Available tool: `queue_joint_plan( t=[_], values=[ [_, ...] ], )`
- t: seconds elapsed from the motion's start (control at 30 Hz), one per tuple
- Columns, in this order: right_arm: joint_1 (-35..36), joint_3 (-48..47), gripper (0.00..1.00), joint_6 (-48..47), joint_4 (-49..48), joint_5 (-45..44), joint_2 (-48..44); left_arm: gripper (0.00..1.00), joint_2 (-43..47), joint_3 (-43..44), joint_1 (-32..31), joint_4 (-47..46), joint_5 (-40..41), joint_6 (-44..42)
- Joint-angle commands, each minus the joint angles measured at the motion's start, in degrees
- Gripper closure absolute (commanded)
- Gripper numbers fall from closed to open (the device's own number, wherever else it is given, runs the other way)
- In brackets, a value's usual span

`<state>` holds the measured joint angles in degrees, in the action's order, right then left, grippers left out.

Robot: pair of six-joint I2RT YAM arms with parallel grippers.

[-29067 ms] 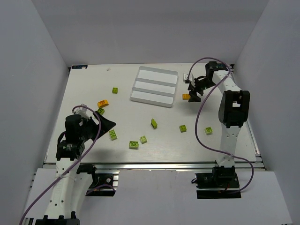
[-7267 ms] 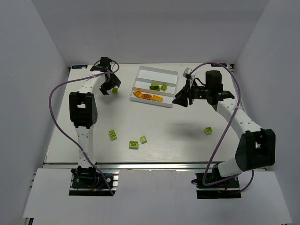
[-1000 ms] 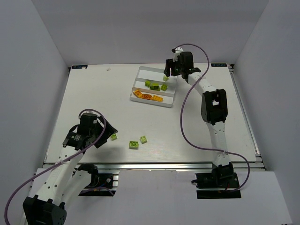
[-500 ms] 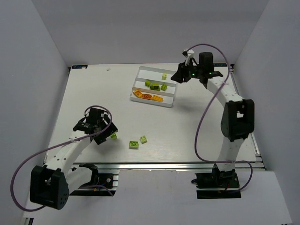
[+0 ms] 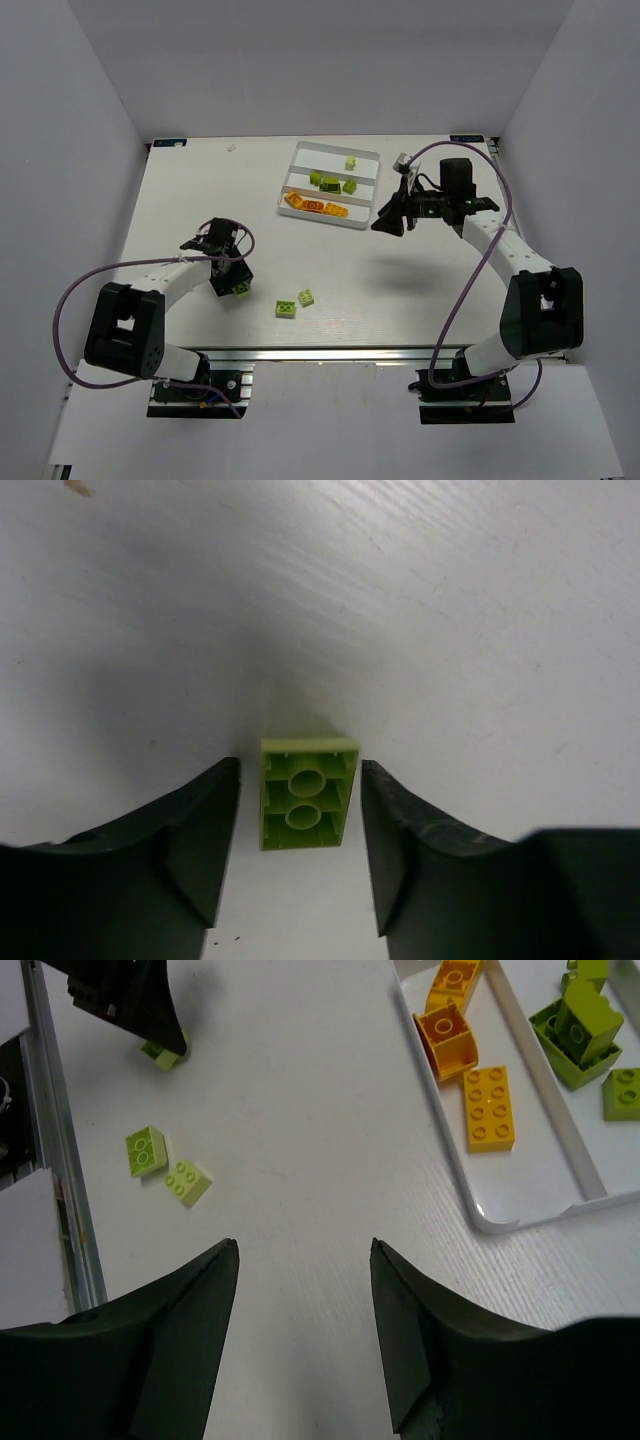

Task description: Sort the legos into containers by color

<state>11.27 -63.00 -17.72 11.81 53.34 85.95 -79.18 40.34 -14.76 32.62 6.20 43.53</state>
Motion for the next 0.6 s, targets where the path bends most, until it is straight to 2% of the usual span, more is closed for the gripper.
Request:
queue_joint_plan(
  t=[0.0, 0.17, 0.27, 0.3, 0.4, 0.5, 0.53, 0.57],
  values=[
    [0.0, 1.5, 0.39, -1.9, 0.8, 1.2, -3.0, 0.4, -1.0, 3.0, -0.2, -1.3, 2.2, -1.6],
    [0.1, 1.8, 0.41, -1.9, 1.6, 0.5, -3.5, 0.49, -1.9, 3.3, -0.2, -1.7, 1.9, -2.2],
    [0.0, 1.3, 0.42, -2.4, 2.7, 0.4, -3.7, 0.62, -1.5, 4.0, -0.2, -1.8, 0.9, -2.9],
    [0.1, 1.0, 0.42, -2.4, 2.9, 0.1, -3.8, 0.7, -0.7, 5.4, -0.2, -1.9, 0.3, -3.3],
    [0.2, 1.1, 0.44, -2.3, 3.4, -1.8, -4.4, 0.8, 0.5, 8.9, -0.2, -3.3, -2.7, -4.6],
    [0.2, 2.4, 0.51, -1.2, 1.9, -4.7, -5.3, 0.89, -0.4, 15.8, -0.2, -5.9, -5.7, -5.2],
    [0.2, 2.9, 0.61, -1.0, 1.7, -5.5, -5.8, 0.94, -1.2, 17.8, -0.2, -7.4, -6.1, -5.3],
    [0.3, 3.1, 0.65, -0.2, 1.4, -6.4, -6.1, 0.95, -3.5, 21.8, -0.2, -8.4, -9.6, -5.1]
  ],
)
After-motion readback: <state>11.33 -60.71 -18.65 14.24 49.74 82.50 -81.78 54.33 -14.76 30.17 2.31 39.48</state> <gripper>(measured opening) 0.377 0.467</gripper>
